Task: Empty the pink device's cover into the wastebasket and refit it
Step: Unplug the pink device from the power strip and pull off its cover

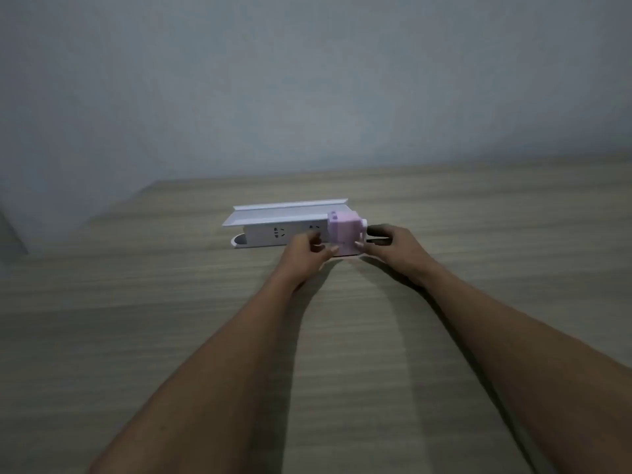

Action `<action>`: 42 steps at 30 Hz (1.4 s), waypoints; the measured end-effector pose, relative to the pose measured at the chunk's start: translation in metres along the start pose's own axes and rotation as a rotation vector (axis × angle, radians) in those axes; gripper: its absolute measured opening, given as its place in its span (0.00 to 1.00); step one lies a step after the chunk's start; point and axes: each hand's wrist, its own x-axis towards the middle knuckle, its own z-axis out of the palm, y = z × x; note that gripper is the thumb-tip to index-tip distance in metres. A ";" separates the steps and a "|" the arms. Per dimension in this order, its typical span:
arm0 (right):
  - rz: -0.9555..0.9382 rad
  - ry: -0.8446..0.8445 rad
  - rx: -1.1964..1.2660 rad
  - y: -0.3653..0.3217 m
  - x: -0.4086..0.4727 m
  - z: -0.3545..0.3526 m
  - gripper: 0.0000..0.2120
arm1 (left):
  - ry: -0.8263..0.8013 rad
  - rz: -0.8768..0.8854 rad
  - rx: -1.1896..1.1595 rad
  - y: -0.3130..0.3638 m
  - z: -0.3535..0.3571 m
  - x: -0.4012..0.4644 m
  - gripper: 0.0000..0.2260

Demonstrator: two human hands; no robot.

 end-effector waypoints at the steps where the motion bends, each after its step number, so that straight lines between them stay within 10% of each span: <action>1: -0.028 0.001 0.046 0.002 0.005 0.002 0.28 | 0.000 0.016 -0.032 -0.003 0.003 0.006 0.26; 42: -0.083 -0.291 0.072 -0.131 -0.231 0.010 0.22 | -0.126 0.056 -0.128 0.061 -0.084 -0.254 0.23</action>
